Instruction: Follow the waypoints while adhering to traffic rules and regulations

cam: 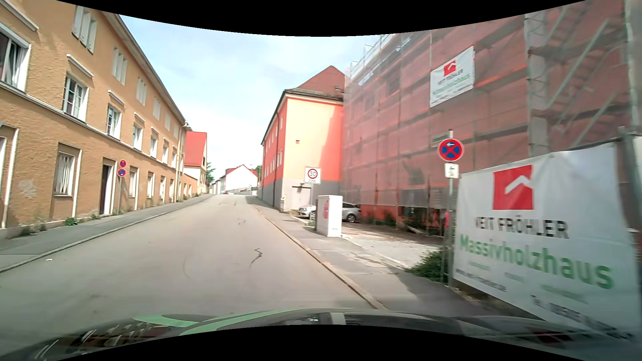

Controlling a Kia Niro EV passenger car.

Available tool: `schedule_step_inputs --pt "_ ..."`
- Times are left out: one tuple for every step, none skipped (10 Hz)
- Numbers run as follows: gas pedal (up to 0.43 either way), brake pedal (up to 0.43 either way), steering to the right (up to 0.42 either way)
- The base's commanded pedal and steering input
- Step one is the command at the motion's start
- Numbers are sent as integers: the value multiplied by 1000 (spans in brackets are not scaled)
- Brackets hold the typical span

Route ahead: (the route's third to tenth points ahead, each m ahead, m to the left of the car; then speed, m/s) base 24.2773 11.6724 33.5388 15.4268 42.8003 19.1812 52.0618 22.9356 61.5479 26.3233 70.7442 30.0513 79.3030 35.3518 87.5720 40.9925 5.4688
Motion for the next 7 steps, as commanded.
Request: schedule_step_inputs --pt "378 0 -360" --pt "378 0 -308" --pt "390 0 -246" --pt "390 0 -194" --pt "398 0 -146" --pt "398 0 -108" --pt "398 0 -84"
